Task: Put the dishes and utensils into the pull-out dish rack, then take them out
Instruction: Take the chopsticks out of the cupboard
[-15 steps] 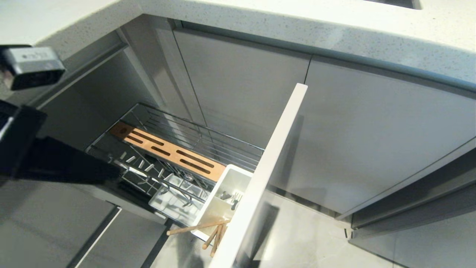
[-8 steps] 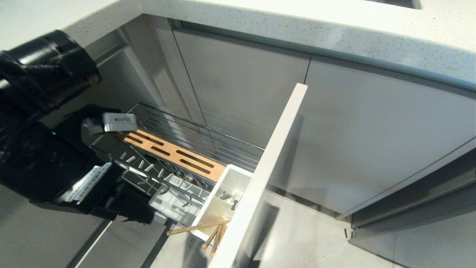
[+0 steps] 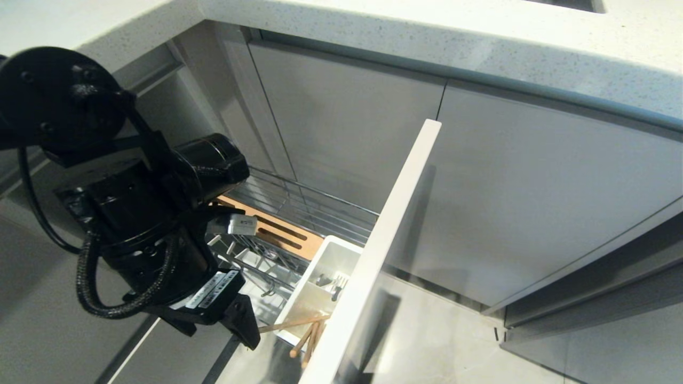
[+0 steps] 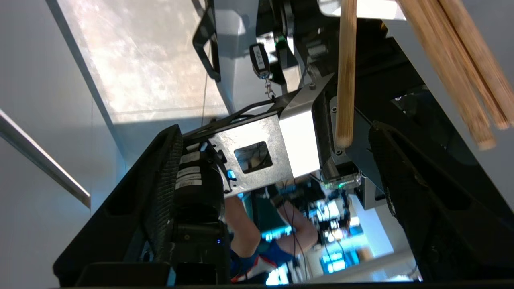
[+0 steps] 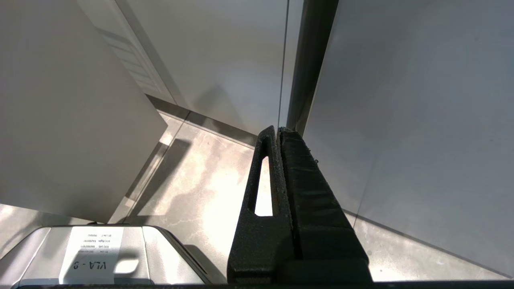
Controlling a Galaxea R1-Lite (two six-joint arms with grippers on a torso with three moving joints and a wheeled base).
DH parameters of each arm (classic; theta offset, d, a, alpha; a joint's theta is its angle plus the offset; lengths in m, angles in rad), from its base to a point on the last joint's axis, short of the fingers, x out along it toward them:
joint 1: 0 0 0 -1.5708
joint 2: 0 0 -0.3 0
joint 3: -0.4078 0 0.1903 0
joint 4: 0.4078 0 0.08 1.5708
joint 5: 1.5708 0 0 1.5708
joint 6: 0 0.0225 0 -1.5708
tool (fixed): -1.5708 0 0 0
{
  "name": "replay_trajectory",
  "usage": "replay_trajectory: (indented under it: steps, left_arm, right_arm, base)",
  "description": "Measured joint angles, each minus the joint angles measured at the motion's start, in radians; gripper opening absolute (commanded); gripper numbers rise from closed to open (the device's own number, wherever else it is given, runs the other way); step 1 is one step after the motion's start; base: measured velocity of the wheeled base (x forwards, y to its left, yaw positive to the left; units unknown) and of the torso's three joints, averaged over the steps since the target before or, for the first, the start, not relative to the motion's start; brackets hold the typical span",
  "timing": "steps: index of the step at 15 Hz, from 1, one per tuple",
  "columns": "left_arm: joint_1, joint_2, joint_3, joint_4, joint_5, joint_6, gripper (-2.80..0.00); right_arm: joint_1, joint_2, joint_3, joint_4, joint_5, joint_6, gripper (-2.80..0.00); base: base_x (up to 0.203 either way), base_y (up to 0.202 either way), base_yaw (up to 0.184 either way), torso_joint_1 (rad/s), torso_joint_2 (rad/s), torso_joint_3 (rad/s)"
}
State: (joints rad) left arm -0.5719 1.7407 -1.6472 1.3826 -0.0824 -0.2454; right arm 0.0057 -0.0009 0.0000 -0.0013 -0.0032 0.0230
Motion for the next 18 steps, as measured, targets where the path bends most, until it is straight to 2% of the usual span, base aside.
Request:
replay_trajectory:
  steps: [4,12,13,14,18]
  left_arm:
    - [-0.001,0.075,-0.026,0.008,-0.048,0.0,0.0]
    - [-0.001,0.133,-0.05,0.023,-0.052,-0.005,0.0]
    - [-0.001,0.134,-0.05,0.023,-0.052,-0.004,-0.73]
    - [-0.001,0.136,-0.051,0.023,-0.052,-0.005,-2.8]
    - [-0.008,0.146,-0.06,0.024,-0.093,-0.006,-2.8]
  right_arm:
    - [0.0,0.0,0.0,0.0,0.0,0.0,-2.8]
    - [0.0,0.0,0.0,0.0,0.0,0.0,-2.8]
    - [0.0,0.0,0.0,0.0,0.0,0.0,-2.8]
    - [0.0,0.0,0.0,0.0,0.0,0.0,-2.8]
    - [0.0,0.0,0.0,0.0,0.0,0.0,-2.8]
  base:
    - [0.0,0.0,0.0,0.0,0.0,0.0]
    - [0.0,0.0,0.0,0.0,0.0,0.0]
    - [0.0,0.0,0.0,0.0,0.0,0.0]
    - [0.0,0.0,0.0,0.0,0.0,0.0]
    - [0.0,0.0,0.0,0.0,0.0,0.0]
